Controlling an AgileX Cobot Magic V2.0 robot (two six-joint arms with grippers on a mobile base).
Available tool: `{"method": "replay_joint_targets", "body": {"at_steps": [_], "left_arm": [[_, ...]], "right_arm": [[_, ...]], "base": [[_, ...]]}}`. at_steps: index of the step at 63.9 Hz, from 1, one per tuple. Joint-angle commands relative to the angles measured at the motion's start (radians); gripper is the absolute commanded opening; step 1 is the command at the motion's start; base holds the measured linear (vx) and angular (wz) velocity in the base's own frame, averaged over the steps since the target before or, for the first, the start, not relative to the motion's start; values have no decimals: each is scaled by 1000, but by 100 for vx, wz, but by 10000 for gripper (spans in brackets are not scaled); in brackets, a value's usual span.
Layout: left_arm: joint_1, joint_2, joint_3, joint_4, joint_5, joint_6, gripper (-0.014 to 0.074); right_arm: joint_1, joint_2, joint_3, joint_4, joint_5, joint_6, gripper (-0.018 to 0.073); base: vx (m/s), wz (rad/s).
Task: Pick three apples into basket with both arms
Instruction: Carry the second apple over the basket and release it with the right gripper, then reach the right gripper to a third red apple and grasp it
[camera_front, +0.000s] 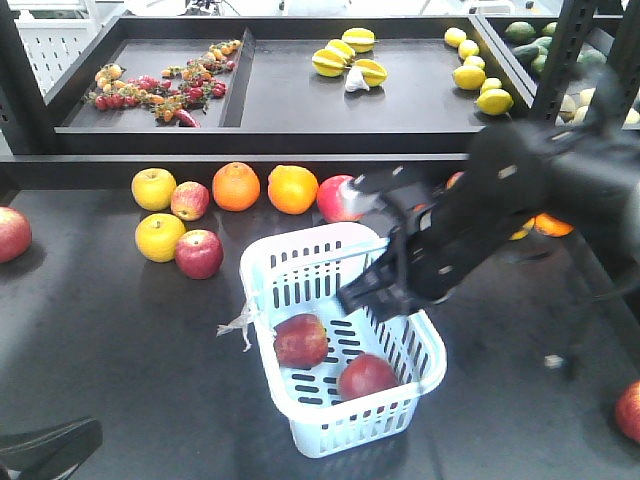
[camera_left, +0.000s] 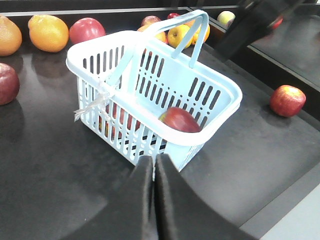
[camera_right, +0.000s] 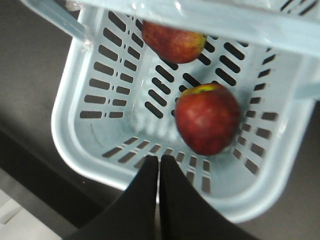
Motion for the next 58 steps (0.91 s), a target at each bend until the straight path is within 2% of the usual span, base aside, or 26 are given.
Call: {"method": "replay_joint_targets", "body": {"at_steps": [1,6,12,19,26,36,42,50,55,58], "left_arm": [[1,2,-25,-13,-57,-6,-6],[1,2,-25,-13,-57,-6,-6],[1,2,-25,-13,-57,-6,-6],[1,2,-25,-13,-57,-6,-6],[1,2,-25,-13,-57,-6,-6],[1,2,-25,-13,-57,-6,-6],[1,2,-25,-13,-57,-6,-6],[1,2,-25,-13,-58,-6,-6],[1,2,-25,-13,-58,-6,-6],[1,2,-25,-13,-58,-6,-6]], "right_arm": [[-51,-113,-26,-42,18,24,-9],[-107,-166,-26,-68,40,28,-9],[-212,-216,-26,-89,85,20,-9],[-359,-269,5,-103,116,6,-9],[-542,-310,95,-107,116,-42,-9],[-749,-337,255,-106,8,-70,-9],[-811,-330,280,-127,-7,-69,-9],[-845,-304,280,-153,-11,-63,10],[-850,-281,280,-152,-18,-65,60],[-850,-258,280,-155,-18,-71,128]], "base": [[0,0],[0,0],[0,0],[0,0],[0,0],[0,0],[0,0],[0,0],[0,0],[0,0]]}}
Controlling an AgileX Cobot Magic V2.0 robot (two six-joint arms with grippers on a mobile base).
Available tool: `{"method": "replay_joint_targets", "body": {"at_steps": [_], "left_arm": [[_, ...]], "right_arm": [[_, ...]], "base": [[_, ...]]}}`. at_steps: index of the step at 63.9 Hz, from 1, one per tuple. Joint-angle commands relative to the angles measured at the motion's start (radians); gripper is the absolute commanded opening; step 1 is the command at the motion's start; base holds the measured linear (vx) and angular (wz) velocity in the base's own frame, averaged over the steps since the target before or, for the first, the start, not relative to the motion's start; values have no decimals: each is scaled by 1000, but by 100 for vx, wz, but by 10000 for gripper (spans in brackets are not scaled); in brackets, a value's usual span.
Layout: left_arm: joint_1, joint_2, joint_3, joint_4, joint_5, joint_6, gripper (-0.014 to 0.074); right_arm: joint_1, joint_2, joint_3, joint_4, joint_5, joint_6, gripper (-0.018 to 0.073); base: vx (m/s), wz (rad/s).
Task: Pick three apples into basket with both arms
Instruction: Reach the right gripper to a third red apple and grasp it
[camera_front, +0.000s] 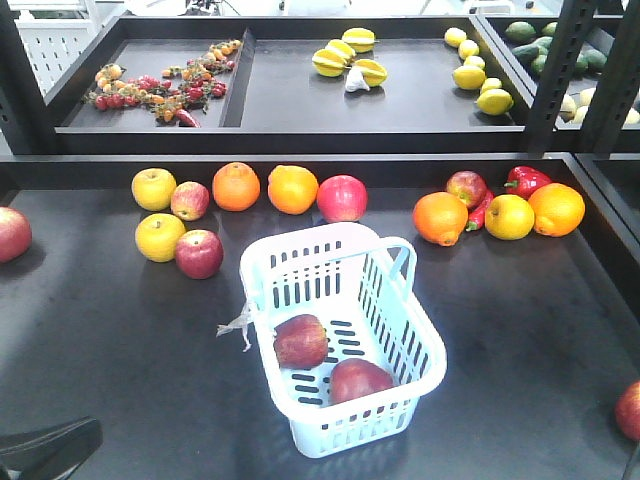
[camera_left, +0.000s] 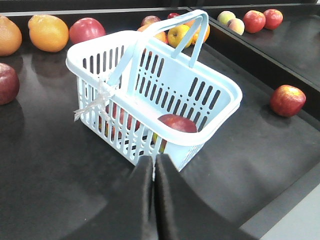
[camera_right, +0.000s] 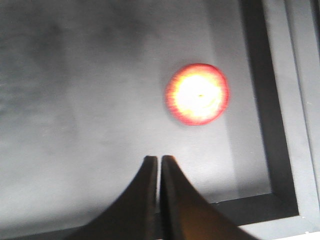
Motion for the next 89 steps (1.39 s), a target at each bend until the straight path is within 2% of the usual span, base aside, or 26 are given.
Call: {"method": "replay_joint_targets", "body": {"at_steps": [1,6,9,16,21,41,68,89], "left_arm": [[1,2,-25,-13,-58,-6,-6],[1,2,-25,-13,-58,-6,-6],[1,2,-25,-12,-58,-6,-6],[1,2,-25,-12,-58,-6,-6],[1,2,-25,-12,-58,-6,-6],[1,2,-25,-12,-58,-6,-6],[1,2,-25,-12,-57,-6,-6],[1,2,-25,-12,-57,-6,-6]], "right_arm": [[-8,14,-22,-7,-31,-14,150],[-8,50,-22,-28,-26,-2,280],[-8,79,-22,-28,-20,8,403],[-8,135,-22,-33,-30,41,621],[-8,177,-22,-55,-49,71,731],[-8,326,-22,-144,-138,152,692],[-8,456,-124,-151,-128,155,664],[-8,549,-135,-155,-187,155,651]], "base": [[0,0],[0,0],[0,0],[0,0],[0,0],[0,0],[0,0],[0,0]]}}
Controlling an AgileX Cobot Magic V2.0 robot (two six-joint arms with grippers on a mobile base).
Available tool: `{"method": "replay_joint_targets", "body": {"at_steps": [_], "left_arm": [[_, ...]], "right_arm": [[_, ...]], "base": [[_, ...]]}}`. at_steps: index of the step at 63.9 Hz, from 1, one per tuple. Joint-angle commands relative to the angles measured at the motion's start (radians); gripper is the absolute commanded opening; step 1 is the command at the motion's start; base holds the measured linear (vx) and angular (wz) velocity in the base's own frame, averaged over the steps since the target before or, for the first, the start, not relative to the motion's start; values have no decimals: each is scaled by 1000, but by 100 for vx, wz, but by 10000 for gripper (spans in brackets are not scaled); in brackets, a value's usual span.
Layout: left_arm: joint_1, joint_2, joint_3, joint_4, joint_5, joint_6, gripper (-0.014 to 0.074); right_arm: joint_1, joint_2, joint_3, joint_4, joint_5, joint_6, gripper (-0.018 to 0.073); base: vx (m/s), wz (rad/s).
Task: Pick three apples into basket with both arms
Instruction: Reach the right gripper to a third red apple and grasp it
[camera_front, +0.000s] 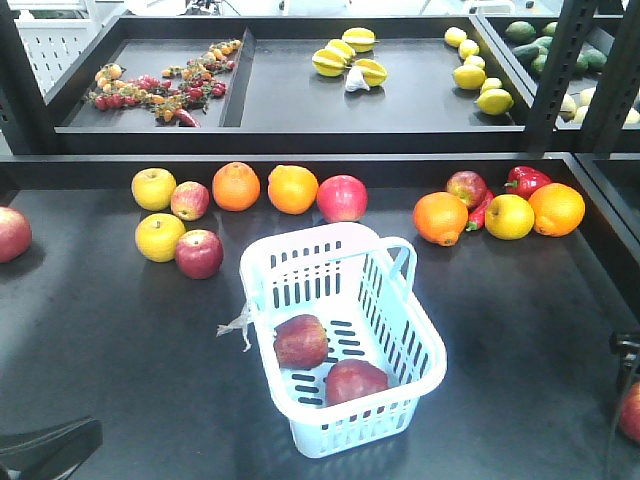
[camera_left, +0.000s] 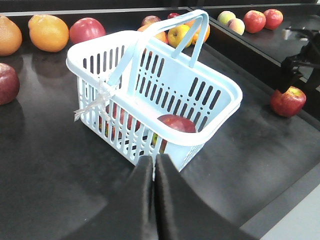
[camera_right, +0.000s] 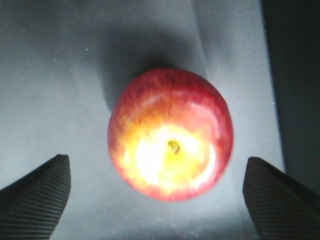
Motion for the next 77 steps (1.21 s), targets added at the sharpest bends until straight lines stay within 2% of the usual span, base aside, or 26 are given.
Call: {"method": "replay_joint_targets", "body": {"at_steps": [1,16,26,35,44,51,57,63,77], "left_arm": [[1,2,-25,-12,-56,-6,-6],[1,2,-25,-12,-55,-6,-6],[1,2,-25,-12,-51,-6,-6],[1,2,-25,-12,-49,-6,-6],[1,2,-25,-12,-48,-6,-6],[1,2,-25,-12,-48,-6,-6],[1,2,-25,-12,-48,-6,-6],[1,2,-25,-12,-48,-6,-6],[1,2,-25,-12,-48,-6,-6]], "right_arm": [[-6,-19,-24,-12,-26,-4,651],[-6,26,-24,-15,-48,-4,624],[-6,32,-26,-19,-48,-4,565],[-6,32,-31,-19,-43,4,465],[-6,27,-42,-15,-29,3,327],[-3,5,-66,27,-10,-13,220],[-3,-38,-89,111,-6,-59,149],[-3,-102,-117,229,13,-150,91],[-3,-249,-139,595,128,-395,24]], "base": [[0,0],[0,0],[0,0],[0,0],[0,0],[0,0],[0,0],[0,0],[0,0]]}}
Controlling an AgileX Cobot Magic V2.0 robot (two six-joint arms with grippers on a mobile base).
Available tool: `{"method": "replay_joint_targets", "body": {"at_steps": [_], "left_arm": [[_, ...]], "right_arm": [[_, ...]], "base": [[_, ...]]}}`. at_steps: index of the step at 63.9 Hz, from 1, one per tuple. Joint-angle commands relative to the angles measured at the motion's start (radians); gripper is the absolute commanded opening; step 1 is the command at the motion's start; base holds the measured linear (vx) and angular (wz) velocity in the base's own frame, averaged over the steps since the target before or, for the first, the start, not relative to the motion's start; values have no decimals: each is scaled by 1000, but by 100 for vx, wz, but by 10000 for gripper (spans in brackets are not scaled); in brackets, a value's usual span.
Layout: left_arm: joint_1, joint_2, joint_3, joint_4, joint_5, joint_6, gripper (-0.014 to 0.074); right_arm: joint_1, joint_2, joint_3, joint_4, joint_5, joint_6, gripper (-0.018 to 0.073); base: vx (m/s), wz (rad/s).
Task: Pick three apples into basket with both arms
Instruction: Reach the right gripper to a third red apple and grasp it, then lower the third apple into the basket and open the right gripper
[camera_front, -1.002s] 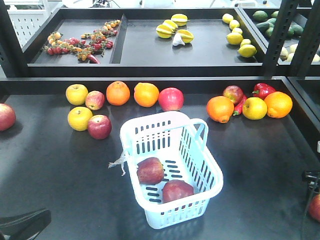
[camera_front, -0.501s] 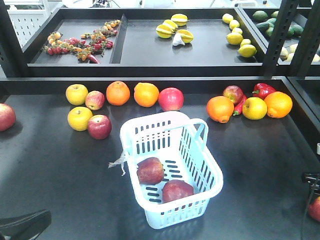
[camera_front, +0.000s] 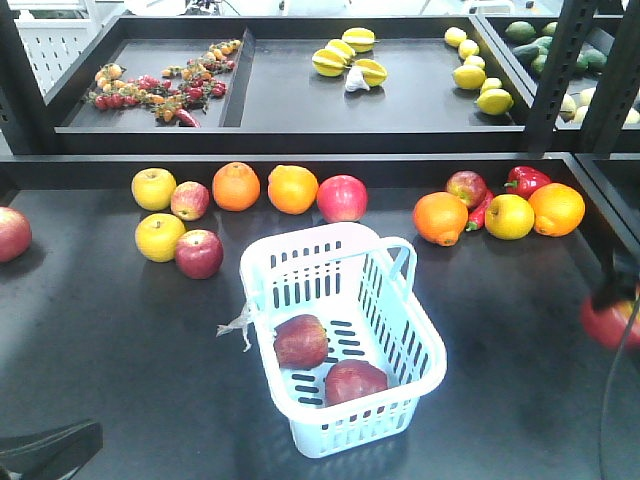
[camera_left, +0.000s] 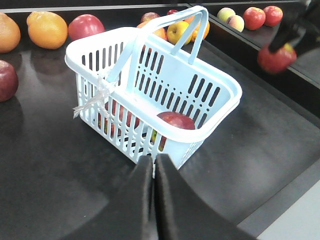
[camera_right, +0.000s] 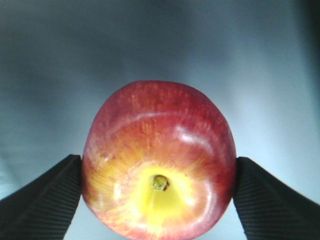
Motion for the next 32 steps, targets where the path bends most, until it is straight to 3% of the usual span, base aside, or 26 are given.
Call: {"method": "replay_joint_targets", "body": {"at_steps": [1,6,12,23,32], "left_arm": [[1,2,-25,-12,-58,-6,-6],[1,2,-25,-12,-58,-6,-6],[1,2,-25,-12,-58,-6,-6],[1,2,-25,-12,-58,-6,-6],[1,2,-25,-12,-58,-6,-6]], "right_arm": [[1,-104,-30,201,70,-127,23],[27,-144,-30,331,138,-203,24],[103,-172,-30,409,192,-258,25],[329,-183,-30,424,157,-256,26],[487,-170,-30,419,45,-244,26]], "base": [[0,0],[0,0],[0,0],[0,0],[0,0]]}}
